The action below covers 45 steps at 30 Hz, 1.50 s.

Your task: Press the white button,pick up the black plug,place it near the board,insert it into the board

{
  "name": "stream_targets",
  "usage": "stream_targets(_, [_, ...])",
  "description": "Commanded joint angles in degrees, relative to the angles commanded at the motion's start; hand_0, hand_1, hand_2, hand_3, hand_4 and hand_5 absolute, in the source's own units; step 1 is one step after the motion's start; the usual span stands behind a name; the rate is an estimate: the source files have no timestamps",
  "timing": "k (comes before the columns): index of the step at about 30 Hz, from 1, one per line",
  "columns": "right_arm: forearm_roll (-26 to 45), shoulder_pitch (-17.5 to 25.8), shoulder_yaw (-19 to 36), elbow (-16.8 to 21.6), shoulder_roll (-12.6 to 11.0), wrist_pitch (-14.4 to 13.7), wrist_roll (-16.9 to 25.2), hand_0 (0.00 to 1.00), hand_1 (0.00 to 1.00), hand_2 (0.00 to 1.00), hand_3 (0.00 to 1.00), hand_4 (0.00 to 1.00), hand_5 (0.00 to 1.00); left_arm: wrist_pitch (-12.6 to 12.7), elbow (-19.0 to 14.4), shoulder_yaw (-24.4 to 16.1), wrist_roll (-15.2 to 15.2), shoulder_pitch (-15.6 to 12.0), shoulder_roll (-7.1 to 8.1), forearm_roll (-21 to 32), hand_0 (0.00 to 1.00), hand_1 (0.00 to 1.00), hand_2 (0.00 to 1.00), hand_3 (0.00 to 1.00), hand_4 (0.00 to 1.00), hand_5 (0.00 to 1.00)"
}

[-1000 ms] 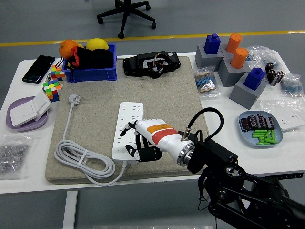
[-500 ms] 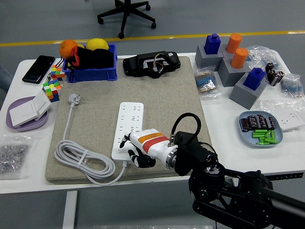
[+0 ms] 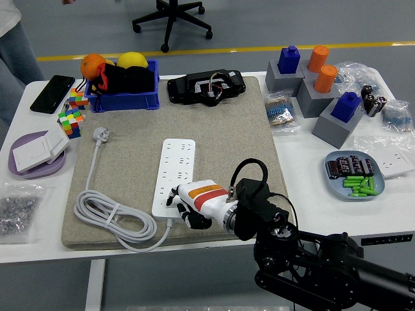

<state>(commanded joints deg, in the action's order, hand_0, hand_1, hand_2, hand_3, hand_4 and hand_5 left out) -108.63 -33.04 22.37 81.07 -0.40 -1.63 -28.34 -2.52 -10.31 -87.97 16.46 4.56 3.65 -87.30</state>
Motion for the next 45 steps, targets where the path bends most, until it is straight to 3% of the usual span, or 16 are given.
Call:
stream_targets(20, [-1.0,-0.6,-2.5,-3.2,0.1,-1.0,0.8,0.002,0.002,0.113,0.651,0.281,0.002,0.0,0.0,-0.1,0.0,0.1,-0.06,0.1,0.650,0.647,0.644,0.686,0.582,0.025])
stream_targets(32, [-1.2,-0.2,0.8,1.5,-0.2,-1.4,1.7,0.002,0.002,0.113,0.644,0.280,0.002,0.1,0.0,-0.3,0.1,0.1,-0.10,0.0,0.650,0.647,0.644,0.686,0.582,0.024])
stream_targets(40, [-0.5,1.4,5.6,5.5,-1.2,-3.0,7.8,0.002,0.002,0.113,0.638,0.280,0.002,0.0,0.0,-0.2,0.2,0.1,-0.10,-0.4,0.650,0.646,0.644,0.685,0.582,0.024])
stream_targets(41, [-0.2,1.8,6.6,5.6,-1.5,-3.6,9.5,0.083,0.058,0.159,0.641,0.343,0.002,0.0,0.0,-0.1,0.2,0.0,-0.10,-0.3,0.650,0.647,0.644,0.685,0.582,0.024])
stream_targets(45, [0.9,3.3,11.2,5.2,-2.9,-4.5,14.1,0.083,0.058,0.159,0.641,0.343,0.002,0.1,0.0,-0.1,0.1,0.1,-0.04,0.0,0.650,0.647,0.644,0.685,0.582,0.024])
